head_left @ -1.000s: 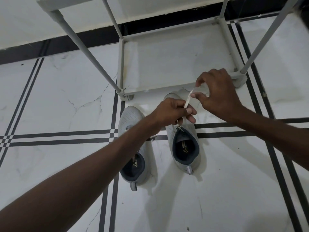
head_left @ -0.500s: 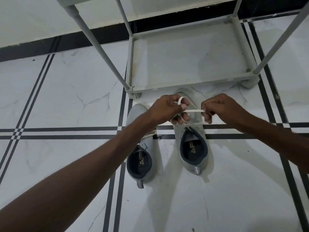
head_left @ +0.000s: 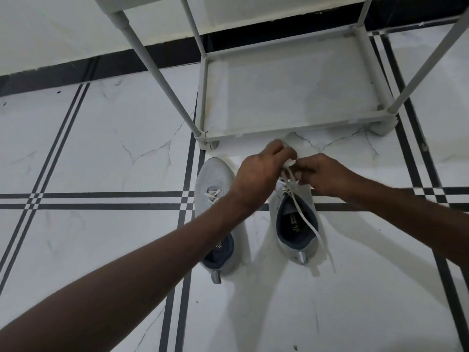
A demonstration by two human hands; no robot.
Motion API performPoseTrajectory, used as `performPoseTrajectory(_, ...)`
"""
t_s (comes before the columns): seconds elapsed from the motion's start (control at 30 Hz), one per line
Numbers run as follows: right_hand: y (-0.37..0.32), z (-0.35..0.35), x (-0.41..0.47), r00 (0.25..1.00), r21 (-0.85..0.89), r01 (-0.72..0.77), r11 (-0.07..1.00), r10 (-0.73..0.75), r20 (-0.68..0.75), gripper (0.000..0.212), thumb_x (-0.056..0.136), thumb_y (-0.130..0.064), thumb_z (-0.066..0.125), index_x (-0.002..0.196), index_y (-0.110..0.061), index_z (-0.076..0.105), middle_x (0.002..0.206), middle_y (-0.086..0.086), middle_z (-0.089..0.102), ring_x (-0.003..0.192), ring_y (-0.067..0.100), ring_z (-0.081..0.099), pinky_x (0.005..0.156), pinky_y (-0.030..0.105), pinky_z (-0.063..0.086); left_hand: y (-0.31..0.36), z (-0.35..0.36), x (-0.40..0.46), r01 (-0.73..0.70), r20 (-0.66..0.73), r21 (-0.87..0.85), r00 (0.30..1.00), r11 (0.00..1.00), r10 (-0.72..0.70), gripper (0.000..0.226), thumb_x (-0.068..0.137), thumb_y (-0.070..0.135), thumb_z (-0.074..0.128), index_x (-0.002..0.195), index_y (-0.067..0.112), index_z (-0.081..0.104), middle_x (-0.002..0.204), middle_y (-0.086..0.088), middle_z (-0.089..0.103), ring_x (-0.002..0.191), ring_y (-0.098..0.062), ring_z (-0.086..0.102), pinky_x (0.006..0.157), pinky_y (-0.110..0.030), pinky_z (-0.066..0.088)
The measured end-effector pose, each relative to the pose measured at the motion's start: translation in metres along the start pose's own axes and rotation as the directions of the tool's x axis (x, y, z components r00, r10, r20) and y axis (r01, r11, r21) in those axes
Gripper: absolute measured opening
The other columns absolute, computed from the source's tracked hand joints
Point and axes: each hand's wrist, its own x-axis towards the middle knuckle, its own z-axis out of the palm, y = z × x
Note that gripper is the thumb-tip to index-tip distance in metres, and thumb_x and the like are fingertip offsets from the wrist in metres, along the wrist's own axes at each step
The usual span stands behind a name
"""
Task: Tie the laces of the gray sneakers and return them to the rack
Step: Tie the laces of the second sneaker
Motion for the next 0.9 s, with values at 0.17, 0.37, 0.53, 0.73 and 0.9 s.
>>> performPoseTrajectory(0.17,0.002,0.0,0.008,0.98,0.52,-0.187,0.833,0.198,0.034,0.017,0.087,-0.009,0.063,0.093,0.004,0.073,0.091,0.017,0.076,0.087,0.029,0.073,0.084,0.036,0.058,0.007,0.004,-0.003,0.234,-0.053,-0.301,0.964,0.924,-0.261,0.024,0.082,0.009,0.069,0.104,0.02,0.068,0.092,0.009,0.068,0.075,-0.008,0.064,0.066,-0.033,0.056)
performPoseTrajectory(0.37,0.02,-0.029,0.01,0.924,0.559,-0.225,0.798,0.357,-0.137,0.025,0.072,-0.018,0.051,0.052,-0.016,0.037,0.048,0.003,0.03,0.042,0.018,0.027,0.046,0.026,0.025,-0.013,0.0,-0.027,0.673,0.25,-0.418,0.731,0.61,-0.635,0.025,0.072,0.009,0.085,0.093,0.014,0.074,0.059,0.008,0.062,0.046,0.005,0.055,0.05,-0.01,0.047)
performPoseTrajectory(0.53,0.073,-0.054,0.002,0.994,-0.597,-0.104,0.795,0.064,-0.088,0.055,0.085,-0.043,0.063,0.045,-0.014,0.041,0.044,0.0,0.045,0.046,0.017,0.046,0.053,0.027,0.032,-0.038,0.007,-0.055,0.863,0.523,-0.136,0.48,0.487,-0.704,0.03,0.075,0.013,0.084,0.101,0.01,0.07,0.081,-0.014,0.077,0.066,-0.025,0.076,0.067,-0.042,0.064)
performPoseTrajectory(0.73,0.085,-0.016,-0.005,0.987,-0.692,0.142,0.708,-0.159,0.039,0.02,0.086,-0.031,0.054,0.09,-0.022,0.072,0.079,0.003,0.068,0.079,0.026,0.061,0.073,0.038,0.05,-0.018,0.015,-0.048,0.51,0.407,-0.05,0.796,0.859,-0.449,0.036,0.086,0.025,0.07,0.119,0.012,0.066,0.118,-0.013,0.066,0.106,-0.03,0.063,0.089,-0.038,0.05)
performPoseTrajectory(0.9,0.061,0.018,-0.005,0.962,-0.477,0.208,0.854,-0.268,-0.059,0.008,0.082,-0.02,0.061,0.08,-0.015,0.066,0.078,0.004,0.066,0.075,0.023,0.056,0.067,0.03,0.036,0.004,0.03,-0.041,0.555,0.473,-0.109,0.759,0.825,-0.448,0.027,0.084,0.034,0.074,0.102,0.015,0.067,0.095,-0.008,0.077,0.092,-0.025,0.069,0.077,-0.031,0.05)
